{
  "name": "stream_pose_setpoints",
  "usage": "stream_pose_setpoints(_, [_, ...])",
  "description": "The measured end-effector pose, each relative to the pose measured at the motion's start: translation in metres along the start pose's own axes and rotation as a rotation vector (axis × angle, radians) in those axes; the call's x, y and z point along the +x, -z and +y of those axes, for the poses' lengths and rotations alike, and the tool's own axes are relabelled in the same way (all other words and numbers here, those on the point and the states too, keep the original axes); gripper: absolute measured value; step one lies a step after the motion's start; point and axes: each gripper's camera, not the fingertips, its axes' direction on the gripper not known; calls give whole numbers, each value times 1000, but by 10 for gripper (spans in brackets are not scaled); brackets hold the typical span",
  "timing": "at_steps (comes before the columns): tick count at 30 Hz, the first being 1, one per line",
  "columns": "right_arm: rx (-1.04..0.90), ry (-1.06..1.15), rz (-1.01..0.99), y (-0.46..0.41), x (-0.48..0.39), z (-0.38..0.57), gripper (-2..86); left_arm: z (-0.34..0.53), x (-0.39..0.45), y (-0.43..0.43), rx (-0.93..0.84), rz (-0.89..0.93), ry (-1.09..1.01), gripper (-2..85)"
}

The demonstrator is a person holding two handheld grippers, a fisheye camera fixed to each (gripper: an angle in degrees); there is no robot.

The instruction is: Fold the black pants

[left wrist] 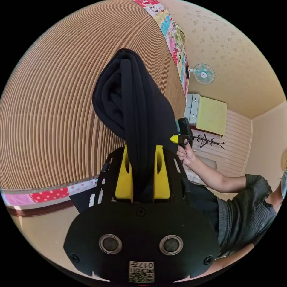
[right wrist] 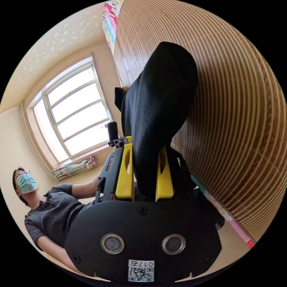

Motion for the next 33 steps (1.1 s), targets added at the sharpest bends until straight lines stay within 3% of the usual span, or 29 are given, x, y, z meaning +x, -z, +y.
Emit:
stream_pose_setpoints(8, [-22, 108, -121, -168, -126, -27, 111, 82, 17, 223, 65, -164, -32, 110])
stream_pose_setpoints(15, [16, 332, -224, -330, -279, -137, 112, 63, 40, 458, 133, -367, -133, 114])
stream_pose_setpoints(19, [96, 334, -99, -395, -305, -204, 107, 7, 7, 552, 151, -429, -41, 128])
stream_pose_setpoints(22, [70, 155, 102, -415, -271, -231, 51, -25, -53, 575, 263, -526, 205, 130])
stream_pose_setpoints(25, [22, 155, 116, -388, -241, -215, 19, -21, -114, 553, 393, -630, 474, 108])
stream_pose_setpoints(28, [9, 124, 321, -307, -213, -168, 10, -5, -181, 490, 259, -560, 711, 79])
stream_pose_setpoints(31, [185, -57, 461, -177, -181, -87, 7, 44, -190, 465, 474, -472, 653, 52])
stream_pose_setpoints(33, [362, -233, 488, -94, -170, -20, 6, 74, -196, 449, 507, -429, 654, 27])
